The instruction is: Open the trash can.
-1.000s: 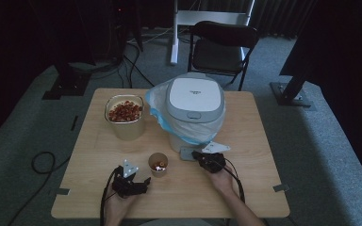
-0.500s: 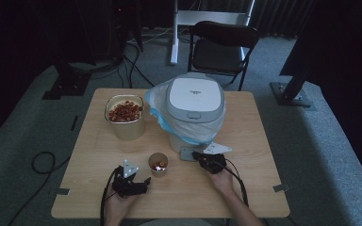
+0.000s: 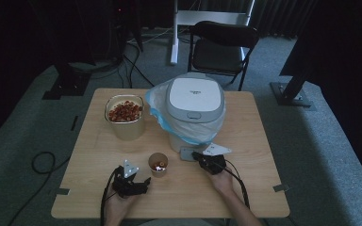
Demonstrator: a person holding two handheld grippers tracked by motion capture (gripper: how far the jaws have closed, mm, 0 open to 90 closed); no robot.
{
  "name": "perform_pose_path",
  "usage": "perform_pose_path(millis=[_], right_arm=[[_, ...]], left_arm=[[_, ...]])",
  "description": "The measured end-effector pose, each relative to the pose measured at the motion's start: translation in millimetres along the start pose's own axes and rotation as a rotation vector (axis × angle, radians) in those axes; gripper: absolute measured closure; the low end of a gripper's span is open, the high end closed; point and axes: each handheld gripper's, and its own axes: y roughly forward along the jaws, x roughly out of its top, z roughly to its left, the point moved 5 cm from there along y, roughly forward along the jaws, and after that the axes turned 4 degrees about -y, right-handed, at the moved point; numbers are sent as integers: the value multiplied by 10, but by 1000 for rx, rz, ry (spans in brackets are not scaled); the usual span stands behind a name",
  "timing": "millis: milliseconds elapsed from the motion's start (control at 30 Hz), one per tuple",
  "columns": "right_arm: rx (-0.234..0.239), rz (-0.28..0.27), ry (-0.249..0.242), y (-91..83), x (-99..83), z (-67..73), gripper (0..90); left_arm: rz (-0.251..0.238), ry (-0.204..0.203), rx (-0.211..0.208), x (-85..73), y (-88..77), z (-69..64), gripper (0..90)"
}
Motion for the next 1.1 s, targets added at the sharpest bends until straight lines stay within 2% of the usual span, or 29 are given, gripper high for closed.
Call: perform_pose_path(millis=[1100], right_arm=[[-6, 13, -12, 25, -29, 11, 882]], left_arm=[[3, 9, 10, 0, 5, -10, 168]])
